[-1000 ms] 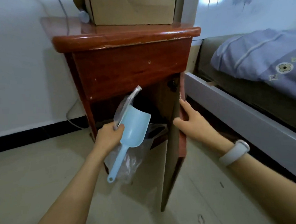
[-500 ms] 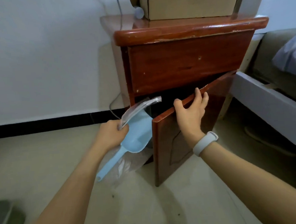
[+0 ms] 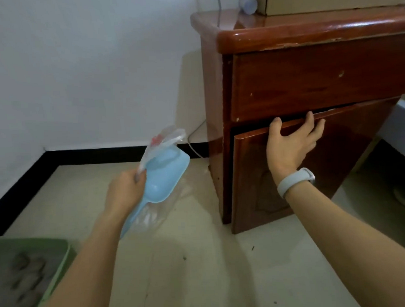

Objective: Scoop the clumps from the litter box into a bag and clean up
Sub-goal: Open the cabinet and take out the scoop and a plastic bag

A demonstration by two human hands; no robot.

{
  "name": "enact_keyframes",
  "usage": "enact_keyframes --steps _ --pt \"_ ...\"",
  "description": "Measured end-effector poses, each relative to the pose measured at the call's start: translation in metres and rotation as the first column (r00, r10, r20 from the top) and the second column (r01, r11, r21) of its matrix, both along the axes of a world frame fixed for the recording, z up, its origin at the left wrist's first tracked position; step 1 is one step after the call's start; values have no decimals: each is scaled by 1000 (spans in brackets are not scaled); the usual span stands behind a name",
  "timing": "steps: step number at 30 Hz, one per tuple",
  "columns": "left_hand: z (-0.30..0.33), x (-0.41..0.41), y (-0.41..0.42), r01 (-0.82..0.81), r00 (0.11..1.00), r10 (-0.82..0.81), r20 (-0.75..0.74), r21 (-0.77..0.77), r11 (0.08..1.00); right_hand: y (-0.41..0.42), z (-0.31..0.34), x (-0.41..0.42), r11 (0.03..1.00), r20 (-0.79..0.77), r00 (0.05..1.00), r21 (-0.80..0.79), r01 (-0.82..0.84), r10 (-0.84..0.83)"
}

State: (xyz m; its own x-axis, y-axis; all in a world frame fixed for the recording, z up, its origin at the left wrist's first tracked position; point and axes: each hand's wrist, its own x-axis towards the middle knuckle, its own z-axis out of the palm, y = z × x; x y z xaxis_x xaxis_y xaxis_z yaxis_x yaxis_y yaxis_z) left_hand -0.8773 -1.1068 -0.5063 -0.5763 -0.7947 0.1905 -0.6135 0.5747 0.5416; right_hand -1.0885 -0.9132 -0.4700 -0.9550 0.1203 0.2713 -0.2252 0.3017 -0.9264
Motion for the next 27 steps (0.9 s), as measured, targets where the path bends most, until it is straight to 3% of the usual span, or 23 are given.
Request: enact_keyframes --steps 4,12,15,18,21,24,27 --pt "-14 -5 0 -46 998 48 -34 76 996 -11 -8 3 998 -38 998 43 -38 40" --pt "-25 -27 1 -51 992 75 -103 213 976 -19 -53 32 942 -70 954 194 -273 290" --pt "-28 -31 8 -57 984 113 -139 355 933 -22 -73 55 897 -92 921 283 -341 379" --pt "-41 -22 11 -97 922 302 -241 613 784 -29 -98 86 731 -121 759 401 -552 639" --pt "-52 3 15 -152 836 490 -245 756 637 -41 -113 118 449 147 527 366 -815 837" --pt "-67 33 16 -219 764 608 -215 800 558 -63 -124 151 173 405 289 299 -938 868" --pt "-76 65 16 -237 739 644 -198 818 524 -89 -133 182 50 460 170 262 -964 872"
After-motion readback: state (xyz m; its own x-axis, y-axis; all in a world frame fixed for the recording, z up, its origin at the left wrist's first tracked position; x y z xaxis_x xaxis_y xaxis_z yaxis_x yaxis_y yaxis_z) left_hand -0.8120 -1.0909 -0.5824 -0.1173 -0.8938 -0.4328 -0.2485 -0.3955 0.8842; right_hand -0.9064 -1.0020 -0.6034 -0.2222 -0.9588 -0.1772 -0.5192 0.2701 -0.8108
